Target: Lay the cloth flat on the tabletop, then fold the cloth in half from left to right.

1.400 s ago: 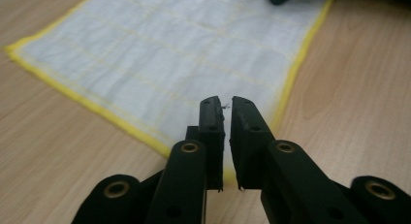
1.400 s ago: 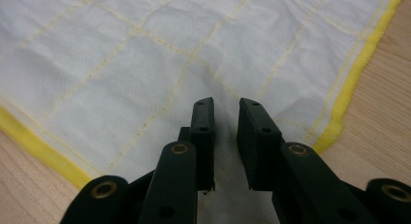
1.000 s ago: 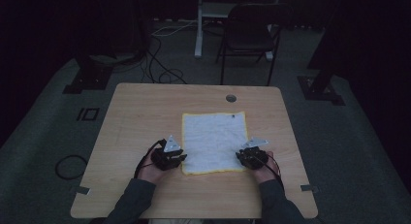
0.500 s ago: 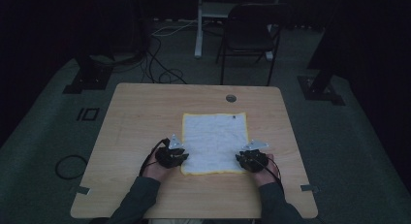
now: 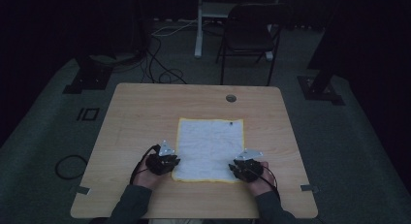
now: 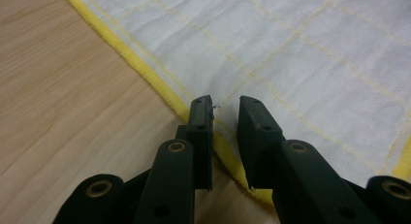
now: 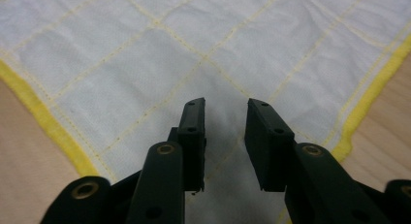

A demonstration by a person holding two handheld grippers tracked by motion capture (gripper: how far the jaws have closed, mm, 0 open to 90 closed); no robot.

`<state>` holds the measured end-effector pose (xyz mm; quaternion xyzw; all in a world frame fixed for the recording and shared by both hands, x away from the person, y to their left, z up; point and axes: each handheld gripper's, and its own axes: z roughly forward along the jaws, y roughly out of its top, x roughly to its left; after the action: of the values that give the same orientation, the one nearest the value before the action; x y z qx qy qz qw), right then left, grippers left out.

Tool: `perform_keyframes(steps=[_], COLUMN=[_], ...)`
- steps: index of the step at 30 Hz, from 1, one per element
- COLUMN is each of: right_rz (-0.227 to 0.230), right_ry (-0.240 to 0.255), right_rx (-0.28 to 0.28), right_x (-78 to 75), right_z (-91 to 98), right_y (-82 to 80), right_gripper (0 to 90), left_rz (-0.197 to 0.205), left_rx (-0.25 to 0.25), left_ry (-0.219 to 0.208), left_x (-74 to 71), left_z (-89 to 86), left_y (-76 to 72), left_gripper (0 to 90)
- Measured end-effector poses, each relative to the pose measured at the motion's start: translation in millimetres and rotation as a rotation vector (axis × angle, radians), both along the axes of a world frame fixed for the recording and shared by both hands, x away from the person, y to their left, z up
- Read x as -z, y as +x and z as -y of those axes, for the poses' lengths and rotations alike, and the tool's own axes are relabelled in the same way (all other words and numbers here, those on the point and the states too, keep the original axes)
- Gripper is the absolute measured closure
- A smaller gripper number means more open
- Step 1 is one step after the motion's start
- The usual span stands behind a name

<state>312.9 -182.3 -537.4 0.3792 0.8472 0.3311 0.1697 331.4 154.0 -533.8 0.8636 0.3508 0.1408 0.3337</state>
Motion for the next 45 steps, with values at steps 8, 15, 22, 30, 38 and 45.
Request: perform_keyframes(steps=[8, 15, 22, 30, 38, 45], right_rz=[-0.009, 0.011, 0.063, 0.092, 0.096, 0.1], right_ry=[0.009, 0.034, 0.072, 0.071, 0.071, 0.065], right_rx=[-0.052, -0.067, -0.003, 0.057, 0.093, 0.096], right_x=[0.0, -4.4, -10.8, -8.9, -6.3, -4.9], right_z=[-11.7, -15.4, -5.7, 5.0, 12.6, 13.4], right_y=[-8.8, -13.7, -12.1, -5.6, 2.2, 2.9], right_gripper=[65.9, 58.3, 55.8, 55.5, 55.6, 55.6], left_rz=[-0.005, 0.01, 0.04, 0.018, 0.022, 0.03], left_rx=[-0.024, -0.073, -0.151, -0.219, -0.224, -0.203], left_ry=[0.023, -0.022, -0.07, -0.07, -0.058, -0.063], left_x=[-1.8, -6.4, -11.6, -0.4, 6.1, 7.3], left_z=[-12.0, -22.2, -26.4, -23.8, -15.8, -5.4], left_y=[-15.8, -17.9, -7.5, 7.8, 13.3, 16.3], left_gripper=[76.2, 65.5, 59.6, 51.5, 47.9, 46.9])
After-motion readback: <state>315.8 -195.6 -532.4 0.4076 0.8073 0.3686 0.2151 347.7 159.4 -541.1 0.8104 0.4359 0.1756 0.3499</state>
